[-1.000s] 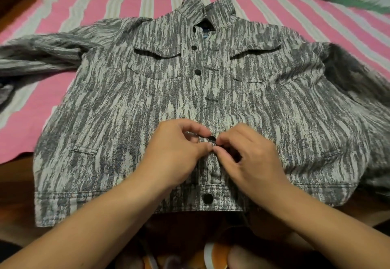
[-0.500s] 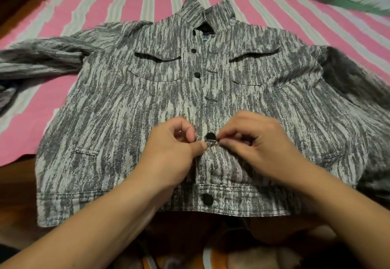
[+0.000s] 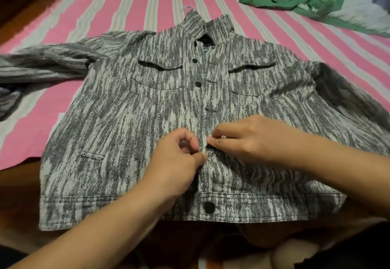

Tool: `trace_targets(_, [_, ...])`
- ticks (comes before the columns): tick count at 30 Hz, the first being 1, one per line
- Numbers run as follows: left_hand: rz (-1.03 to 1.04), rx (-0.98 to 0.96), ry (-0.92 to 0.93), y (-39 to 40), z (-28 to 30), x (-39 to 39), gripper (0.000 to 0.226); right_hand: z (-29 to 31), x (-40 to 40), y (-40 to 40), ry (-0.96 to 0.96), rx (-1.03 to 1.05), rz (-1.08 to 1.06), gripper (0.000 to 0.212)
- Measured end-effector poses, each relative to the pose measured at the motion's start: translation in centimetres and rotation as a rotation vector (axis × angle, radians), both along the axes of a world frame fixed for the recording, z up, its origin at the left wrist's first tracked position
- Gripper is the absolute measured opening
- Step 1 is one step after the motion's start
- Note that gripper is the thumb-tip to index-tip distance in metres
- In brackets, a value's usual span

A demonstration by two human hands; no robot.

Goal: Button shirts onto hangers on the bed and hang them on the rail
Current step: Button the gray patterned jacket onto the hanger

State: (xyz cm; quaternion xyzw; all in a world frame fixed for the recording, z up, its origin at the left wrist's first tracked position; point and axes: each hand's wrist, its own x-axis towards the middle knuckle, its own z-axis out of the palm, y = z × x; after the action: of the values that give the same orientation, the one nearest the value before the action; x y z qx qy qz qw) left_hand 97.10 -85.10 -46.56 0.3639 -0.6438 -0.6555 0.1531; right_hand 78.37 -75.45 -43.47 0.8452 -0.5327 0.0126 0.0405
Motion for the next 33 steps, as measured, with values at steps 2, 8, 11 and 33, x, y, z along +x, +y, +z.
trace_targets(2, [-0.013, -0.082, -0.019, 0.1, 0.0, 0.0, 0.029, 0.5, -0.2, -0.4, 0.057, 0.053, 0.068, 0.035])
trace_targets(8, [-0.067, 0.126, -0.037, -1.3, 0.1, 0.0, 0.03, -0.6, -1.6, -0.9, 0.178, 0.002, 0.247, 0.039])
trace_targets(11, [-0.056, 0.099, -0.031, -1.2, -0.2, 0.0, 0.03, -1.6, -2.2, -1.3, 0.167, -0.056, 0.304, 0.036])
trace_targets(33, [-0.321, -0.855, -0.472, -1.4, 1.3, 1.8, 0.02, -3.6, 2.3, 1.6, -0.374, -0.05, -0.42, 0.041])
